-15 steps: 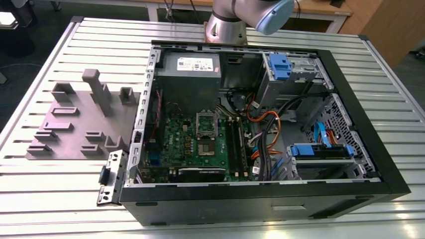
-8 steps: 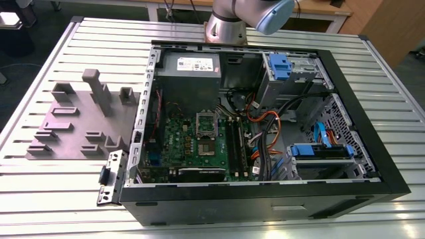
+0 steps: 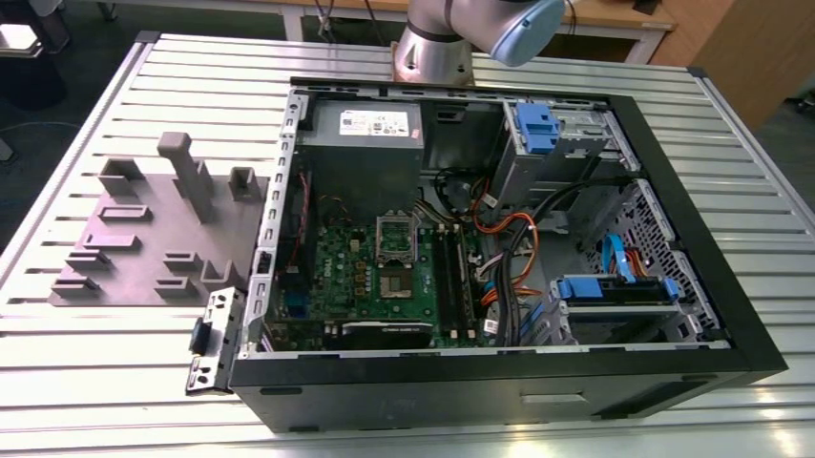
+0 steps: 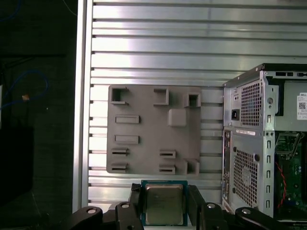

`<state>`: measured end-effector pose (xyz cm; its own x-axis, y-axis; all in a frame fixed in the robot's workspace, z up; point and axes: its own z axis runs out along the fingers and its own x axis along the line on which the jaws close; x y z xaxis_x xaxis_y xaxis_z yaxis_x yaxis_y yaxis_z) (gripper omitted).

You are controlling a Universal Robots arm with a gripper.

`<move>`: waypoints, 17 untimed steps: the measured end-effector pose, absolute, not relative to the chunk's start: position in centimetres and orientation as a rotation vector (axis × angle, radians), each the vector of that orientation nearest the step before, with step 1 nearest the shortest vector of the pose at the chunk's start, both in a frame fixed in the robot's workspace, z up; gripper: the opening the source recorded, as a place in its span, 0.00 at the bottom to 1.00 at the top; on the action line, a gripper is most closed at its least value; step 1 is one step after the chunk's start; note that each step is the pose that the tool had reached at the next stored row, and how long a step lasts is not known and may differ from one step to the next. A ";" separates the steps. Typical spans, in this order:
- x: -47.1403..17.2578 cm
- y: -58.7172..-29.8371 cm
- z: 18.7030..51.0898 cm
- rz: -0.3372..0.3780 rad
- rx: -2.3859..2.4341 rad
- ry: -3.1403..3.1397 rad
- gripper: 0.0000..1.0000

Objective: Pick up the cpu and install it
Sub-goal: 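Pick up the cpu and move it towards the insertion slot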

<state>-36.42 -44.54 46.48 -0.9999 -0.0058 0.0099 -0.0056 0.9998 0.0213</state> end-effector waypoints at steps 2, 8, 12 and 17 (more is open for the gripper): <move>-36.4 -44.9 46.5 -0.032 0.009 -3.131 0.47; -36.3 -45.0 46.5 -0.030 0.009 -3.132 0.47; -35.8 -45.0 46.5 -0.030 0.009 -3.132 0.47; -35.7 -45.0 46.5 -0.030 0.009 -3.132 0.47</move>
<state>-35.71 -45.01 46.46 -0.9999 -0.0055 0.0098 -0.0054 0.9998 0.0193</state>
